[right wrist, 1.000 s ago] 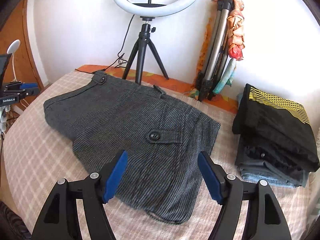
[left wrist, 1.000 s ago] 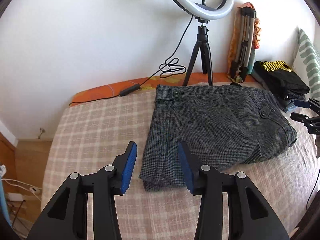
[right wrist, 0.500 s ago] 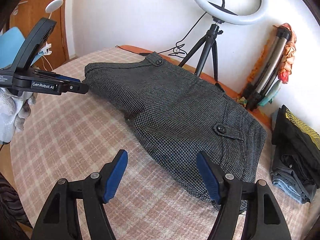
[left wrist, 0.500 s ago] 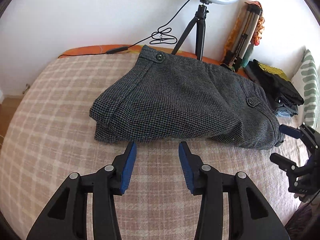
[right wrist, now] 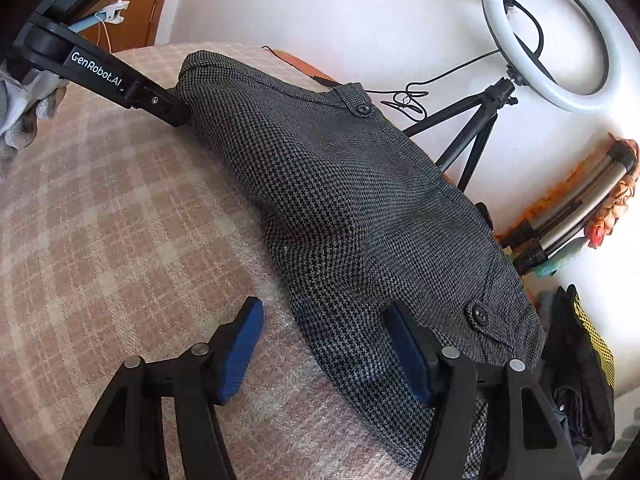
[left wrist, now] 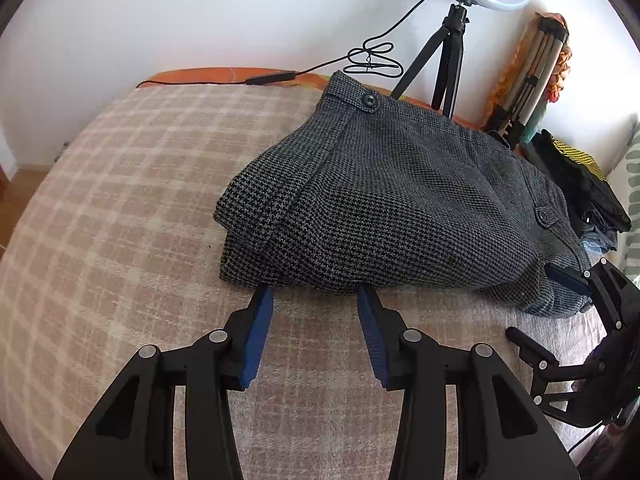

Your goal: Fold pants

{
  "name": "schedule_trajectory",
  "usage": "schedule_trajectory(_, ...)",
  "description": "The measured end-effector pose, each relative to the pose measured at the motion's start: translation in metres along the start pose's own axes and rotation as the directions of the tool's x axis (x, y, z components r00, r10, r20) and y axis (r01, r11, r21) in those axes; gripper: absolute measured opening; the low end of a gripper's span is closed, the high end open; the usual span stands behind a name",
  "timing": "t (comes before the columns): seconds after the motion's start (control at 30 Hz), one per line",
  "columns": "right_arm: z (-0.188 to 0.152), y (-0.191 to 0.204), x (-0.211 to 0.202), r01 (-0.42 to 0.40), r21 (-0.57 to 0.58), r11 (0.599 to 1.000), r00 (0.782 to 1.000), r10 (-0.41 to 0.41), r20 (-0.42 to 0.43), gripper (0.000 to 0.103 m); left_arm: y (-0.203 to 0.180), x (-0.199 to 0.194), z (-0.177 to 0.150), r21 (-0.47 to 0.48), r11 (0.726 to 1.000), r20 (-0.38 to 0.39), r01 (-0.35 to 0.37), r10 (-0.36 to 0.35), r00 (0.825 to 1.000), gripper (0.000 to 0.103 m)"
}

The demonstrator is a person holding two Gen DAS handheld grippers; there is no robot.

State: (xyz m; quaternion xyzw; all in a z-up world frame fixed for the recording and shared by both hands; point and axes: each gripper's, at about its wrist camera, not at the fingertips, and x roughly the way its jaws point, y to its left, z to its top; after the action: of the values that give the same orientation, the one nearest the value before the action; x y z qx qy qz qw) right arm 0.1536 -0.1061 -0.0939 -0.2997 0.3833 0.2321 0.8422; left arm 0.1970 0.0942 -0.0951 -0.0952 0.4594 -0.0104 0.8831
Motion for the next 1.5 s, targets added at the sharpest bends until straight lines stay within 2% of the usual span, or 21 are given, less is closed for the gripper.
schedule_trajectory(0.03,0.001,-0.003,0.003,0.006,0.004,1.0,1.0,-0.006,-0.016,0.026,-0.001,0.003,0.001,0.007,1.0,-0.002,-0.005,0.005,1.0,0.042)
schedule_trajectory(0.1,0.003,-0.016,0.004,-0.051,0.057,0.997,0.999,0.052,-0.014,0.022,-0.002,0.006,0.004,0.016,1.0,-0.002,-0.013,0.013,1.0,0.042)
schedule_trajectory(0.17,0.005,-0.035,-0.001,-0.119,0.137,0.983,0.993,0.119,0.007,0.012,-0.002,0.002,0.009,0.007,1.0,0.022,-0.021,0.02,1.0,0.042)
schedule_trajectory(0.37,0.006,-0.093,-0.014,-0.281,0.378,0.882,0.96,0.254,0.122,0.01,-0.007,-0.026,0.025,0.01,0.999,0.127,-0.043,0.042,0.991,0.042)
schedule_trajectory(0.5,0.006,-0.092,-0.012,-0.295,0.375,0.879,0.955,0.271,0.116,0.01,-0.02,-0.041,0.019,0.072,0.997,0.149,-0.029,0.018,0.989,0.042)
schedule_trajectory(0.53,0.006,-0.092,-0.011,-0.305,0.38,0.873,0.952,0.282,0.116,0.013,-0.026,-0.045,0.015,0.106,0.994,0.147,-0.031,0.015,0.989,0.042)
schedule_trajectory(0.57,0.005,-0.092,-0.01,-0.306,0.387,0.87,0.952,0.285,0.113,0.02,-0.032,-0.047,0.012,0.139,0.99,0.14,-0.026,0.007,0.99,0.042)
schedule_trajectory(0.7,-0.001,-0.09,-0.016,-0.272,0.366,0.89,0.962,0.256,0.093,0.035,-0.061,-0.046,-0.004,0.224,0.972,0.087,0.072,-0.094,0.992,0.042)
schedule_trajectory(0.8,-0.015,-0.099,-0.029,-0.268,0.415,0.869,0.963,0.247,0.106,0.051,-0.092,-0.039,-0.015,0.329,0.941,0.056,0.081,-0.105,0.993,0.054)
schedule_trajectory(0.83,-0.023,-0.104,-0.033,-0.256,0.454,0.853,0.967,0.232,0.108,0.064,-0.101,-0.037,-0.019,0.371,0.926,0.049,0.067,-0.092,0.995,0.056)
schedule_trajectory(0.87,-0.033,-0.111,-0.038,-0.237,0.501,0.832,0.971,0.213,0.106,0.074,-0.11,-0.032,-0.023,0.406,0.913,0.042,0.051,-0.074,0.996,0.056)
schedule_trajectory(1.0,-0.075,-0.139,-0.052,-0.184,0.692,0.698,0.981,0.173,0.086,0.078,-0.127,-0.005,-0.031,0.491,0.871,0.007,-0.014,0.012,1.0,0.057)
schedule_trajectory(1.03,-0.088,-0.147,-0.054,-0.169,0.739,0.652,0.984,0.161,0.083,0.08,-0.127,0.001,-0.031,0.504,0.863,0.0,-0.03,0.035,0.999,0.057)
schedule_trajectory(1.1,-0.117,-0.16,-0.056,-0.159,0.833,0.53,0.983,0.16,0.086,0.084,-0.127,0.011,-0.031,0.512,0.858,-0.013,-0.043,0.057,0.998,0.057)
schedule_trajectory(1.17,-0.144,-0.171,-0.053,-0.165,0.901,0.401,0.978,0.182,0.098,0.084,-0.124,0.013,-0.03,0.5,0.865,-0.011,-0.041,0.054,0.998,0.057)
schedule_trajectory(1.23,-0.165,-0.178,-0.046,-0.145,0.941,0.305,0.976,0.198,0.086,0.085,-0.121,0.015,-0.026,0.487,0.872,-0.011,-0.042,0.054,0.998,0.057)
schedule_trajectory(1.37,-0.179,-0.181,-0.025,-0.188,0.96,0.208,0.952,0.278,0.126,0.085,-0.119,0.019,-0.021,0.485,0.874,-0.014,-0.035,0.047,0.999,0.052)
schedule_trajectory(1.4,-0.179,-0.18,-0.021,-0.197,0.961,0.193,0.946,0.294,0.135,0.085,-0.118,0.019,-0.02,0.486,0.873,-0.011,-0.036,0.048,0.999,0.046)
schedule_trajectory(1.43,-0.178,-0.178,-0.016,-0.207,0.962,0.18,0.94,0.309,0.144,0.085,-0.116,0.02,-0.019,0.488,0.872,-0.006,-0.045,0.055,0.998,0.035)
schedule_trajectory(1.47,-0.175,-0.176,-0.014,-0.211,0.96,0.184,0.941,0.304,0.149,0.086,-0.114,0.02,-0.018,0.49,0.869,0.0,-0.061,0.07,0.998,0.023)
schedule_trajectory(1.5,-0.172,-0.175,-0.012,-0.211,0.957,0.198,0.944,0.297,0.147,0.086,-0.111,0.02,-0.017,0.495,0.866,0.0,-0.069,0.08,0.997,0.019)
